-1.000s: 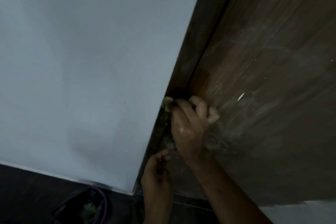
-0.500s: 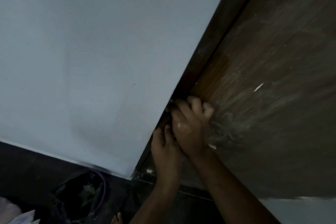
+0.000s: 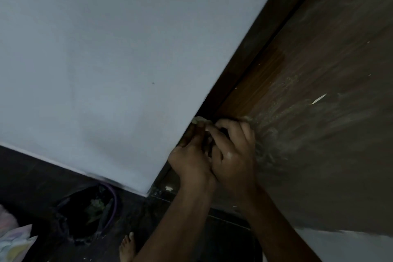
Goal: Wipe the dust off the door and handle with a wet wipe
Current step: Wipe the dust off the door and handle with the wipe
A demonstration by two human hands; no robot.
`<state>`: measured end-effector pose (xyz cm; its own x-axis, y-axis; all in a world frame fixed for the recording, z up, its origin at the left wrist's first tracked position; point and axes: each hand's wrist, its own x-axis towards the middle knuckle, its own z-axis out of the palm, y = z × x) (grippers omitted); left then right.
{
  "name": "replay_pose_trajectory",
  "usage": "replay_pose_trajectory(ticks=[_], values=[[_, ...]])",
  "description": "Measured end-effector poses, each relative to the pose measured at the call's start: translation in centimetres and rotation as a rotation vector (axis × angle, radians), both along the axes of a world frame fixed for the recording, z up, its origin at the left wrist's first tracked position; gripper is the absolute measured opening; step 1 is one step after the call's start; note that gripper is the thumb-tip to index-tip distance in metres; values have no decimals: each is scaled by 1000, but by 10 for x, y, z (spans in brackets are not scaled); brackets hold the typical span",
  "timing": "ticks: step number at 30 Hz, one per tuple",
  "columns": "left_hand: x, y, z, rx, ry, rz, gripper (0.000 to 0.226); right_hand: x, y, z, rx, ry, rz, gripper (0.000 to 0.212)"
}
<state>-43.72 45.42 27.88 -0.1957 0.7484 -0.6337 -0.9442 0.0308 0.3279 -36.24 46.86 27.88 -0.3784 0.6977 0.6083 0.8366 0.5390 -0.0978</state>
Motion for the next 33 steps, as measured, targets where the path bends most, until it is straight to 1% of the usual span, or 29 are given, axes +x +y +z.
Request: replay_pose_trajectory(ticks=[1,2,4,6,7,9,10,11,12,13,15,17,18,22,25,28,30,33], values=[[3,2,-2,-38,37,39,20,5,-3,1,-9,45,13,46],[5,4,-3,-82,68,74,19,9,-6,1,-21,72,18,46],[9,8,-10,-167,104,109,15,17,-11,-2,-47,90,23,36],[9,11,-24,-232,112,99,6,21,-15,-6,-58,69,52,33],[8,11,-32,-243,120,57,6,23,-17,-7,-56,51,72,35],[8,10,-46,-249,142,-17,18,27,-18,-9,-62,41,105,43],[9,10,-49,-270,170,-17,22,29,-18,-9,-77,47,109,46],[12,11,-49,-286,213,26,21,30,-18,-9,-94,56,111,47],[14,11,-47,-295,278,96,16,30,-19,-8,-106,63,108,49],[18,13,-43,-286,386,162,13,30,-19,-8,-111,68,103,52],[24,15,-35,-222,615,213,21,29,-18,-8,-122,75,103,55],[27,13,-38,-191,731,227,21,30,-17,-6,-125,109,106,56],[28,13,-44,-214,771,232,19,31,-17,-6,-116,138,107,56],[27,11,-79,-421,783,126,19,37,-30,-17,-129,263,102,44],[22,11,-94,-500,817,55,23,43,-53,-40,-99,268,101,44],[19,11,-95,-475,864,34,23,50,-66,-63,-129,243,130,41],[22,8,-89,-409,982,52,21,55,-72,-74,-158,215,99,32],[24,6,-89,-218,1182,140,18,57,-79,-88,-237,188,24,23]])
